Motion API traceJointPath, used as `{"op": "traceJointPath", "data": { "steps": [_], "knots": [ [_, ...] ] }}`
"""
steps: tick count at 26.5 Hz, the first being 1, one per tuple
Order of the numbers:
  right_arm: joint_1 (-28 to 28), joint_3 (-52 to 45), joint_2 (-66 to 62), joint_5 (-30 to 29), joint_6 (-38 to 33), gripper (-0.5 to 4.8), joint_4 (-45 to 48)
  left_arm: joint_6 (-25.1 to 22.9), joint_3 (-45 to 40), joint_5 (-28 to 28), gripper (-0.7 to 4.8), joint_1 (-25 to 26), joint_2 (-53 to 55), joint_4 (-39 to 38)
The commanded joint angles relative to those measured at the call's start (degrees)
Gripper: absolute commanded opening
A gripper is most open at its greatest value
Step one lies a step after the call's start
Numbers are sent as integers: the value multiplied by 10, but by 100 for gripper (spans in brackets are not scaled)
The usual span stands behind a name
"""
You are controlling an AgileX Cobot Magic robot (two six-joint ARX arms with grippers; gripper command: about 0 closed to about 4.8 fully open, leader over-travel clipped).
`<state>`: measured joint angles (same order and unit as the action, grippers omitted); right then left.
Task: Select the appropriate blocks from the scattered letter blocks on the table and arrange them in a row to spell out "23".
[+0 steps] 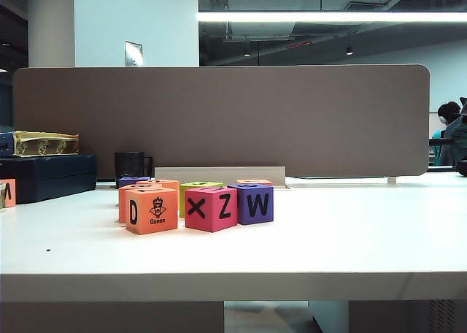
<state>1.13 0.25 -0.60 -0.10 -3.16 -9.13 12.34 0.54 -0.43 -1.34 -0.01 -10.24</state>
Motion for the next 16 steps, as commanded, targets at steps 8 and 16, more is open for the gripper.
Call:
{"op": "traceJointPath", "data": {
  "steps": [8, 16],
  "knots": [
    [-1, 0, 6, -15, -3, -1, 37, 2, 1, 5, 21, 0, 0, -4],
    [-1, 0, 6, -15, -3, -1, 78, 2, 1, 5, 21, 0, 0, -4]
  ]
}}
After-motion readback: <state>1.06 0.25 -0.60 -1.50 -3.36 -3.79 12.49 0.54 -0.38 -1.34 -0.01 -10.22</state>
